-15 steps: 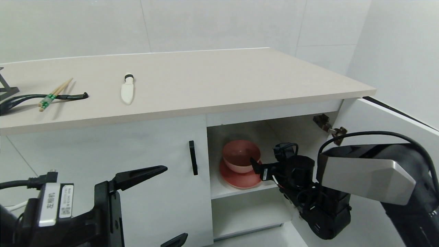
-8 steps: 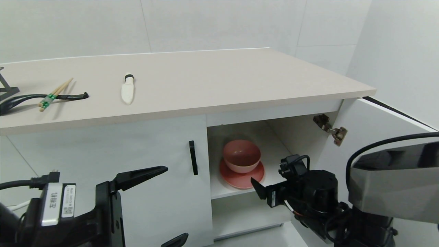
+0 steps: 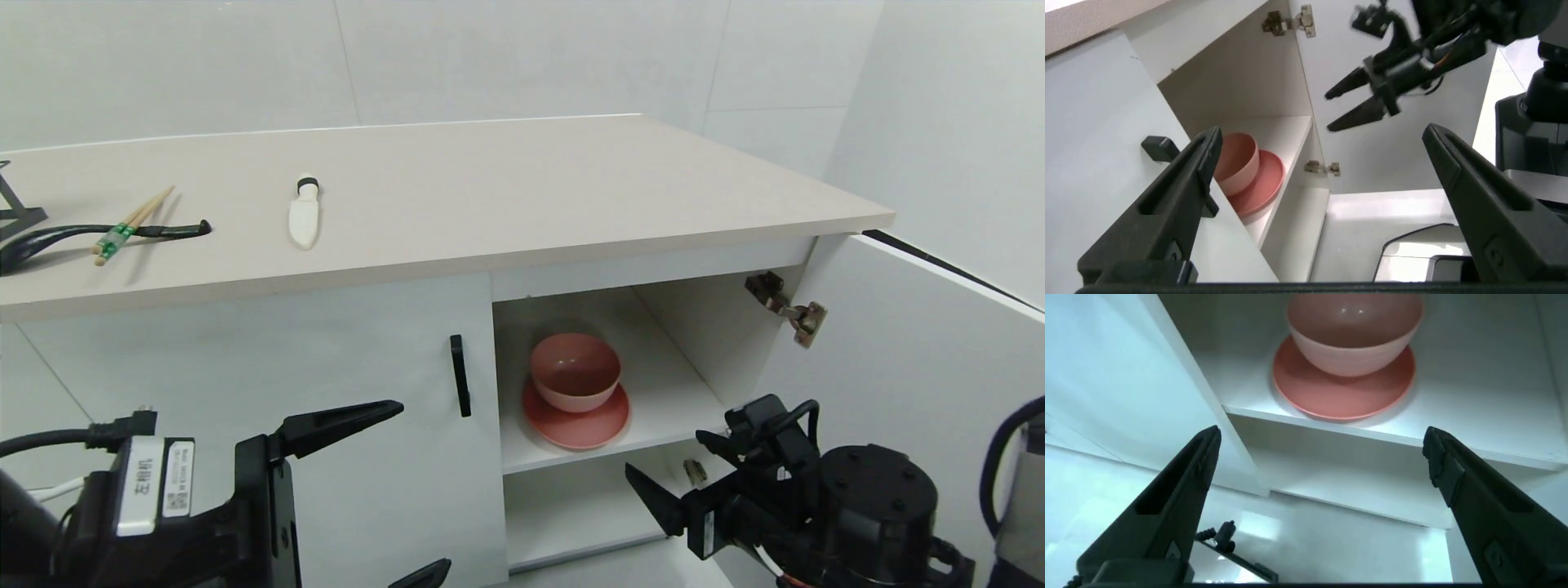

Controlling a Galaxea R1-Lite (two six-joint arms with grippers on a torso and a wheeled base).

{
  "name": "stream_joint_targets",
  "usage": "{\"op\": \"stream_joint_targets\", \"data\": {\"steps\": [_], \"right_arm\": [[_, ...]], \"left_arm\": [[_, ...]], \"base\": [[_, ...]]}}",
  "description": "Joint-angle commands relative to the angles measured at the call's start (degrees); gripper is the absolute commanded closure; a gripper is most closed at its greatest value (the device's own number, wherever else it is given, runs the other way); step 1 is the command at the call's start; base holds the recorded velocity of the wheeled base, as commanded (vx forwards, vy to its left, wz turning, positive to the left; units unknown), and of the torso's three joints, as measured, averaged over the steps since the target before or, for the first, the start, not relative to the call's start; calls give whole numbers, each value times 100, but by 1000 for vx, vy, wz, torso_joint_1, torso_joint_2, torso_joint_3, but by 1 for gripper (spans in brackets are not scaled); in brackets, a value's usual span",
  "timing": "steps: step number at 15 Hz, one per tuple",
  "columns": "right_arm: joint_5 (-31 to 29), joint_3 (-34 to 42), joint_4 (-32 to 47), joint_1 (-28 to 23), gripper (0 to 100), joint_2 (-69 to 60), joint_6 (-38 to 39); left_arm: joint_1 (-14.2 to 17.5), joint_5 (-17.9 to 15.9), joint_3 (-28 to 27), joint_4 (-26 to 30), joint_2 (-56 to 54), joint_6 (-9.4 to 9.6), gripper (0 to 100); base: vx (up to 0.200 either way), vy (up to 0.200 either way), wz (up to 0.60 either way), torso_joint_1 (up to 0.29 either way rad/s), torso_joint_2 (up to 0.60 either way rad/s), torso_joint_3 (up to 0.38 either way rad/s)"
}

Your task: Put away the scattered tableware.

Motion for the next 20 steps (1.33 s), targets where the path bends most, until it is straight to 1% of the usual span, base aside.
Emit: {"op": "stream_joint_targets", "data": {"steps": [1, 2, 3, 5, 6, 7, 10, 11, 12, 13, 14, 15, 16, 17, 18, 19, 20], "right_arm": [[1, 283, -3, 74, 0, -489, -6], [-8, 529, -3, 162, 0, -709, -6], [-79, 529, -3, 241, 0, -858, 3], [-333, 529, -3, 224, 0, -1315, 65], [-386, 529, -3, 101, 0, -1711, 65], [-395, 529, -3, 92, 0, -2168, 47], [-395, 529, 58, 66, 0, -3354, -331], [-386, 529, 410, 22, 0, -3767, -489], [-377, 529, 761, -5, 0, -4154, -700], [-386, 529, 1104, -14, 0, -4488, -937], [-386, 529, 1350, -31, 0, -4717, -1096], [-386, 529, 1350, -31, 0, -4717, -1096], [-386, 529, 1878, -198, 0, -5165, -1342], [-395, 529, 2159, -435, 0, -5358, -1342], [-404, 529, 2581, -717, 0, -5683, -1289], [-404, 529, 2950, -989, 0, -6017, -1315], [-395, 529, 3170, -1183, 0, -6246, -1333]], "left_arm": [[1, 0, 0, -3, 44, -1, 0], [1, 0, 0, 15, 53, -1, 0], [1, 0, 0, 23, 53, -1, 0], [-43, 0, 0, 41, 71, -1, 0], [-52, 0, 0, 76, 44, 8, 0], [-26, 0, 0, 59, 18, 8, 0], [1, 0, 0, 59, -430, 8, 0], [1, 26, 0, 67, -685, 8, 0], [-8, 123, 0, 76, -914, 8, 0], [-17, 307, 0, 129, -1072, -1, 0], [-8, 501, 0, 217, -1186, -27, 0], [-8, 501, 0, 217, -1186, -27, 0], [-26, 1151, 0, 498, -1406, -317, 0], [1, 1582, 0, 524, -1468, -423, 0], [1, 2118, 0, 542, -1608, -519, 0], [1, 2496, 0, 603, -1766, -598, 0], [1, 2663, 0, 683, -1881, -651, 0]], "base": [[0, 0, 0, 0, 0, 0], [0, 0, 0, 0, 0, 0], [0, 0, 0, 0, 0, 0], [0, 0, 0, 0, 0, 0], [0, 0, 0, 0, 0, 0], [0, 0, 0, 0, 0, 0], [0, 0, 0, 0, 0, 0], [0, 0, 0, 0, 0, 0], [0, 0, 0, 0, 0, 0], [0, 0, 0, 0, 0, 0], [0, 0, 0, 0, 0, 0], [0, 0, 0, 0, 0, 0], [0, 0, 0, 0, 0, 0], [0, 0, 0, 0, 0, 0], [0, 0, 0, 0, 0, 0], [0, 0, 0, 0, 0, 0], [0, 0, 0, 0, 0, 0]]}}
